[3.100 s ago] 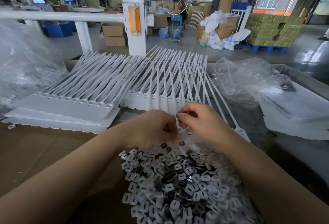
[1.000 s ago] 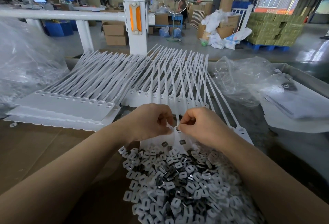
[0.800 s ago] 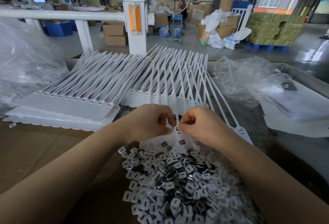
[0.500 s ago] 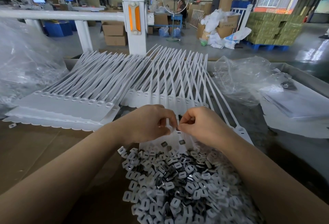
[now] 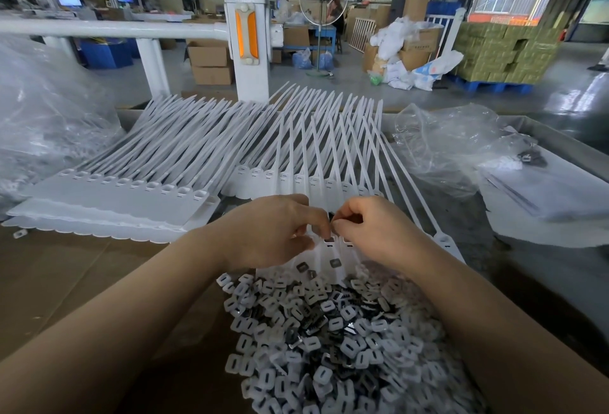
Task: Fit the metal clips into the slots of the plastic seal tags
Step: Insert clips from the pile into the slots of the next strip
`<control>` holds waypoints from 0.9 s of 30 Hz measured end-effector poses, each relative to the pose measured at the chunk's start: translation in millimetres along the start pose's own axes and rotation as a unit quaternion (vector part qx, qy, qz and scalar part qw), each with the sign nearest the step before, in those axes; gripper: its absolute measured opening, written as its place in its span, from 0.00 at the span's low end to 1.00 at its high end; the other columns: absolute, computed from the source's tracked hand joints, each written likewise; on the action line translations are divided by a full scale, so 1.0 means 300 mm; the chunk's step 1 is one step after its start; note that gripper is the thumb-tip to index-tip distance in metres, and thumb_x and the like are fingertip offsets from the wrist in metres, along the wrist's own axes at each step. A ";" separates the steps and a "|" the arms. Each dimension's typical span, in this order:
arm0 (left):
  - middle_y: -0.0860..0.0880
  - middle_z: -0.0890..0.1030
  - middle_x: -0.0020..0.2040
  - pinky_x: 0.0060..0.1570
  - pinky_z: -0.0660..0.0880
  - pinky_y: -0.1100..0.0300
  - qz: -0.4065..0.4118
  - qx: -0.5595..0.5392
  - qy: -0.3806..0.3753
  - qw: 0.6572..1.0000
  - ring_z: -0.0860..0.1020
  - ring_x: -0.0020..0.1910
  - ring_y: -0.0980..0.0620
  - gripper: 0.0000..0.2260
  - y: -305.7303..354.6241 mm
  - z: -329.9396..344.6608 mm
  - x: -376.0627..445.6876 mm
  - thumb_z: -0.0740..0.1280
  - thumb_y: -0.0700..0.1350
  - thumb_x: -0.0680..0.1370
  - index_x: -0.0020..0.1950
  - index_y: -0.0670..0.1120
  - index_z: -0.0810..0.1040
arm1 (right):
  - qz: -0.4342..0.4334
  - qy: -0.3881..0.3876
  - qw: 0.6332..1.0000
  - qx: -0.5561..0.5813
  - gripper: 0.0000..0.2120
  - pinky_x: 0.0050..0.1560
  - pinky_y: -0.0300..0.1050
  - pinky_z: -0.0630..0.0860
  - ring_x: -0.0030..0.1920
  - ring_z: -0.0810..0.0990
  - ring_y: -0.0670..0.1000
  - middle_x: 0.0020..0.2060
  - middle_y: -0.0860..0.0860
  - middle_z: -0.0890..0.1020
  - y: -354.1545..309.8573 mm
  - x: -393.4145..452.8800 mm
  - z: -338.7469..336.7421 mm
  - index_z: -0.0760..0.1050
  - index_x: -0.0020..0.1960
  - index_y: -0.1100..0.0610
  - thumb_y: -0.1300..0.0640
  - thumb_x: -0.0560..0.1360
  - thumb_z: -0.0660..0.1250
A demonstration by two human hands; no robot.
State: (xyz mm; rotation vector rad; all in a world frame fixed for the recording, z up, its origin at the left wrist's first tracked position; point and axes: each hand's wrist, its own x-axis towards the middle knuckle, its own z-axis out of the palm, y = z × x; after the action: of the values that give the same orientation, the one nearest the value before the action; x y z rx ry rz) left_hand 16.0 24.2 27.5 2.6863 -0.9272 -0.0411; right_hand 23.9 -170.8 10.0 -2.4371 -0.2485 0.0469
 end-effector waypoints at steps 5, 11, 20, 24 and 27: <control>0.59 0.75 0.45 0.46 0.75 0.63 0.003 -0.027 0.070 0.997 0.76 0.42 0.61 0.07 0.036 0.012 0.014 0.71 0.46 0.76 0.52 0.57 0.82 | 0.002 0.010 1.000 0.023 0.03 0.42 0.40 0.77 0.42 0.81 0.44 0.41 0.44 0.82 0.001 0.002 -0.002 0.80 0.49 0.48 0.51 0.79 0.67; 0.60 0.81 0.47 0.46 0.71 0.75 0.083 -0.116 0.056 0.988 0.77 0.42 0.66 0.08 0.122 0.043 0.016 0.73 0.39 0.75 0.51 0.50 0.86 | 0.005 0.025 0.998 0.053 0.05 0.47 0.45 0.80 0.43 0.82 0.46 0.42 0.45 0.83 0.002 0.009 -0.006 0.78 0.47 0.48 0.55 0.80 0.65; 0.59 0.80 0.49 0.45 0.69 0.76 0.069 -0.129 0.020 0.989 0.78 0.42 0.61 0.06 0.117 0.058 0.014 0.73 0.41 0.75 0.49 0.50 0.85 | 0.006 0.036 0.998 0.048 0.07 0.37 0.36 0.73 0.40 0.81 0.41 0.39 0.43 0.83 0.002 0.013 -0.003 0.78 0.43 0.45 0.54 0.79 0.67; 0.58 0.82 0.41 0.42 0.73 0.71 0.018 -0.189 0.015 0.982 0.79 0.39 0.62 0.04 0.108 0.061 0.017 0.74 0.43 0.74 0.45 0.52 0.84 | 0.006 0.039 0.998 0.057 0.05 0.40 0.37 0.74 0.41 0.80 0.40 0.40 0.42 0.83 -0.001 0.007 -0.005 0.78 0.44 0.45 0.52 0.78 0.68; 0.57 0.84 0.39 0.39 0.79 0.65 -0.077 -0.262 0.031 0.962 0.82 0.38 0.57 0.02 0.084 0.040 0.025 0.73 0.47 0.75 0.44 0.55 0.84 | 0.003 0.041 0.996 0.082 0.07 0.38 0.35 0.74 0.37 0.81 0.39 0.38 0.43 0.83 -0.004 0.000 -0.008 0.78 0.42 0.44 0.53 0.78 0.68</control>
State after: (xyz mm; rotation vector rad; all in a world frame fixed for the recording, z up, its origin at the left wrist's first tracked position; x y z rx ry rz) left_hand 5.3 -2.5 24.0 2.2413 -0.5834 -0.2051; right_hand 24.0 -171.4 12.6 -2.2699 -0.1918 -0.0280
